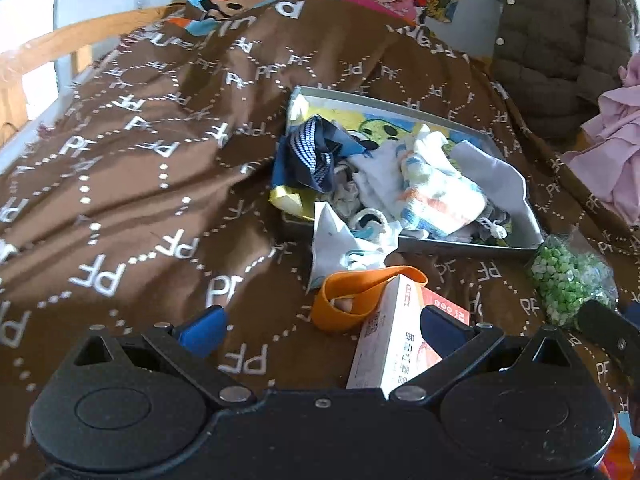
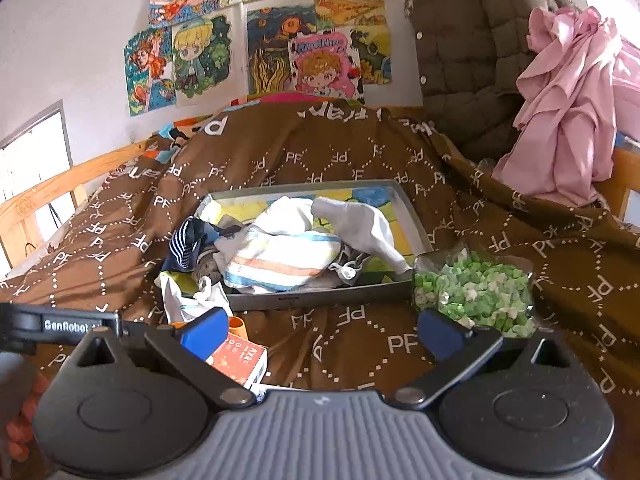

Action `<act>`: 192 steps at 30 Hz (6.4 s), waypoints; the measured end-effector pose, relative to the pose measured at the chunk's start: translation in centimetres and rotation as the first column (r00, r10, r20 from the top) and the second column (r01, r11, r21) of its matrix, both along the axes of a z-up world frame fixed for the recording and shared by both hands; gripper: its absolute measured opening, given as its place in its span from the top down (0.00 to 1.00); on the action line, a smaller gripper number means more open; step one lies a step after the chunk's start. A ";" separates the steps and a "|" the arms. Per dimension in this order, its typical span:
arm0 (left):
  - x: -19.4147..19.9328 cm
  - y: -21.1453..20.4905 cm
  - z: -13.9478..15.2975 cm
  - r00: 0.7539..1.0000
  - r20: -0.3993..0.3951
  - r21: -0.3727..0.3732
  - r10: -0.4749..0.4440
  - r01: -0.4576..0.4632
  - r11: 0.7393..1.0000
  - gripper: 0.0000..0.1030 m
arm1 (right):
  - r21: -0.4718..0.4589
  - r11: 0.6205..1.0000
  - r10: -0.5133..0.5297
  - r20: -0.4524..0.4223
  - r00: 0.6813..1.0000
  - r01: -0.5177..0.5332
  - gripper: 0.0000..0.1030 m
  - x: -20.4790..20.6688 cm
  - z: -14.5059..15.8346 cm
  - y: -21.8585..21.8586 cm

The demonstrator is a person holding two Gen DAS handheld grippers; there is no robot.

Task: Organize soft objects
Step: 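Grasp the orange strap with the left gripper while the right gripper grasps the white wipe packet, then carry the orange strap and white wipe packet with both grippers into the tray, then open both grippers over the tray and lift them away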

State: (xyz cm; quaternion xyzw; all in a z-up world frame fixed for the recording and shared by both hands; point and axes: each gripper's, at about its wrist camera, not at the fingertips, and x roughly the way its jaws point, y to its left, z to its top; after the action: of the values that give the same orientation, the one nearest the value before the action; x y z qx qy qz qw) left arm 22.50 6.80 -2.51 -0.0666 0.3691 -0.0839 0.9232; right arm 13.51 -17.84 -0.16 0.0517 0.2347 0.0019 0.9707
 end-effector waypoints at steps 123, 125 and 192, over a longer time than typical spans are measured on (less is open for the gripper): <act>12.2 1.6 -0.9 0.954 0.300 -0.249 -0.016 0.094 0.964 0.79 | 0.388 0.919 0.119 -0.098 0.988 -0.072 0.42 23.9 2.9 1.1; 13.8 1.5 -0.9 0.955 0.298 -0.239 0.003 0.072 0.968 0.79 | 0.338 0.938 0.122 -0.117 0.986 -0.076 0.42 25.1 2.7 2.0; 12.4 0.6 3.3 0.924 0.383 -0.183 -0.002 0.078 0.980 0.07 | 0.229 0.973 0.013 -0.087 0.996 0.008 0.00 22.0 5.0 -2.0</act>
State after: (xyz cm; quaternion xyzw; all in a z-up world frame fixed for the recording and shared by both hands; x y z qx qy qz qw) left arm 34.94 7.44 0.83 -0.1315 0.1742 -0.1497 0.9643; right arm 35.50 -19.81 4.84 0.1631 0.2756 0.0280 0.9469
